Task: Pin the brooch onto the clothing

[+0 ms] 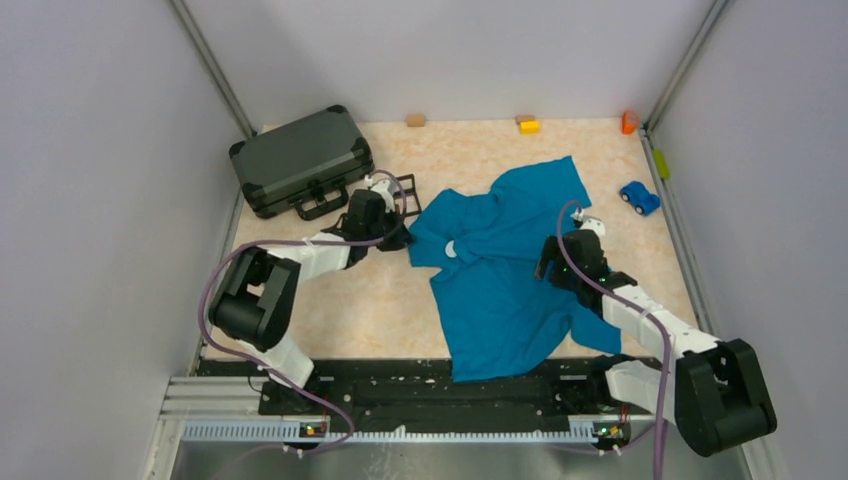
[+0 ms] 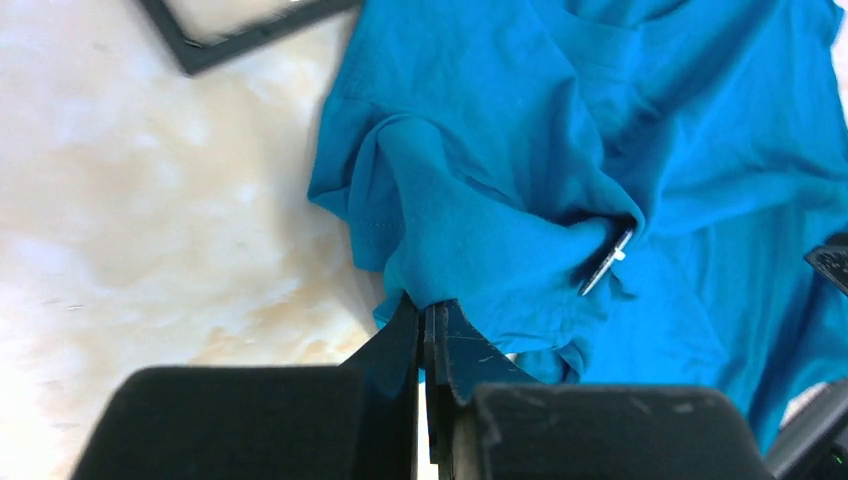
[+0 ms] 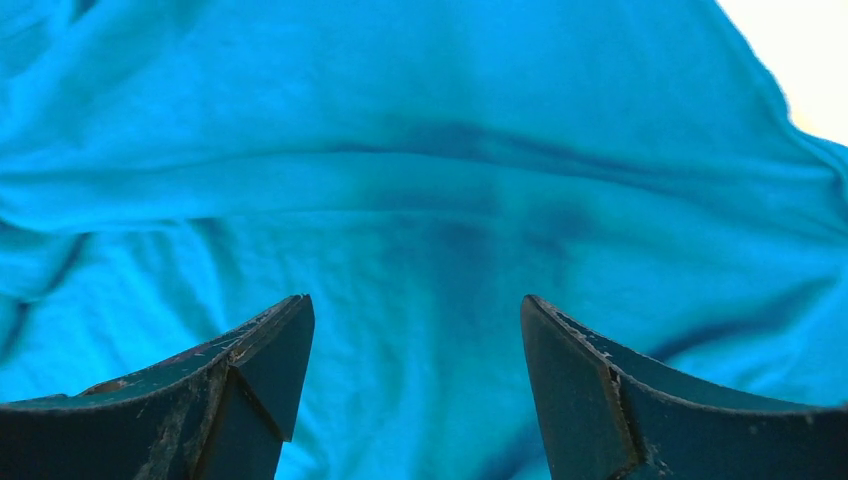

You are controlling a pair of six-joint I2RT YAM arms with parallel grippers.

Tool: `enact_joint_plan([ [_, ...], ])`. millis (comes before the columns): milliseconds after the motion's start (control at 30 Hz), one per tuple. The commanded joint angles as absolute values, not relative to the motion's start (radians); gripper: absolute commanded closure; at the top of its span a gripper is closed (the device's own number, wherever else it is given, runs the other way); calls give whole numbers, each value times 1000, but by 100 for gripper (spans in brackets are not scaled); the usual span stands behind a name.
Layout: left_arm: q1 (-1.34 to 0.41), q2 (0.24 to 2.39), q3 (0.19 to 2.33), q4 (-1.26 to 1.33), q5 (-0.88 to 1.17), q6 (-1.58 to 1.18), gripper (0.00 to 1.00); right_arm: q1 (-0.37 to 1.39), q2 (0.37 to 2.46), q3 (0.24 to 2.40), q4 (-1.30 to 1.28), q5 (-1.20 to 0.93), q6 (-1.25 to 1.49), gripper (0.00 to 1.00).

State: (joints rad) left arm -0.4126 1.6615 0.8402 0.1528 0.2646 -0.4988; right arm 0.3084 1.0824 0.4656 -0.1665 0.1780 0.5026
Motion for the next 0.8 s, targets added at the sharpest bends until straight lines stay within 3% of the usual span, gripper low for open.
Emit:
enact_joint_plan([
  [0, -349, 1604, 892, 89, 171, -443, 100, 279, 1100, 516, -181, 276, 552, 20],
  [600, -166, 1672, 960, 5, 248, -448, 100, 124, 1184, 521, -233, 364, 628, 13],
  [667, -167, 1655, 953, 5, 254, -446, 90, 124, 1155, 534, -233, 340, 597, 16],
  [767, -179, 1610, 922, 5, 267, -455, 64, 126, 1095, 569, -190, 195, 476, 19],
])
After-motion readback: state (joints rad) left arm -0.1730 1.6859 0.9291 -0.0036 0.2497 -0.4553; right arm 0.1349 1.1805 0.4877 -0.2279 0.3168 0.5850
